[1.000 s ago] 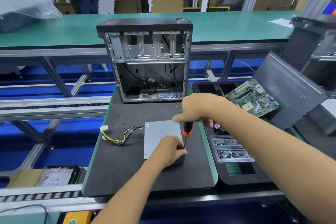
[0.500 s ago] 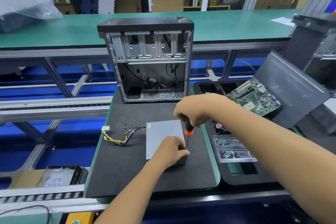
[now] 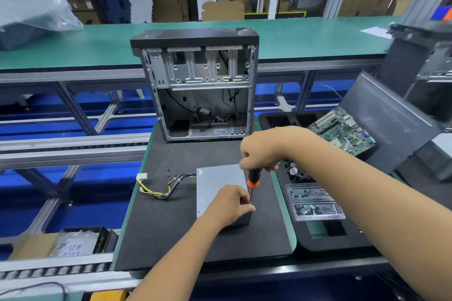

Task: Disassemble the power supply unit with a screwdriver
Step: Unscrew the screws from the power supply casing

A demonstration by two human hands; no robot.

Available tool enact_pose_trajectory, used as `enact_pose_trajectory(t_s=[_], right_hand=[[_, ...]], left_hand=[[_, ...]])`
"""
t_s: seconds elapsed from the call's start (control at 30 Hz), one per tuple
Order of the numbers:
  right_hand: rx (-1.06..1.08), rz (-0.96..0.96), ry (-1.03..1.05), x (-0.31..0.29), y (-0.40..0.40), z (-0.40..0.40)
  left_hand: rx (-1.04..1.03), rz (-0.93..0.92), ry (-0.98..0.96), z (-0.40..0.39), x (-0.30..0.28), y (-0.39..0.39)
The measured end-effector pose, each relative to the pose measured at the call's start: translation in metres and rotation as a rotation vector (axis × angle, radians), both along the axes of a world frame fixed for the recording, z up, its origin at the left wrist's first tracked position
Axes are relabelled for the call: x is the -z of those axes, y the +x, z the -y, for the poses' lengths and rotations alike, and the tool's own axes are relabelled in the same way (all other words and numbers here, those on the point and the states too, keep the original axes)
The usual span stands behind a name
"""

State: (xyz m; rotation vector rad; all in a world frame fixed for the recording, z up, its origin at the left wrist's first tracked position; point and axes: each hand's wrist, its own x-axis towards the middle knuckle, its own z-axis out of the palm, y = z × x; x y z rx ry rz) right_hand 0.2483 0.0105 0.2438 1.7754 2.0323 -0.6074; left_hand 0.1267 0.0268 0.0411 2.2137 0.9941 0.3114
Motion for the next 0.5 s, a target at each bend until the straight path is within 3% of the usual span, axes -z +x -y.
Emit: enact_pose_trajectory(t_s=[0.27,0.4,0.5], right_hand=[[-0.136,-0.194,0.054,0.004,0.002,0.010],[0.025,-0.086,0.087,0.008,0.001,0.010],[0.020,-0.004,0.115,0.009,-0.001,0.008]], left_hand=[[-0.019,0.008,0.033,0.001,0.004,0.001],[-0.008,-0.006,0.020,0.002,0.004,0.001],[-0.013,0.001,-0.004,0.002,0.003,0.002]])
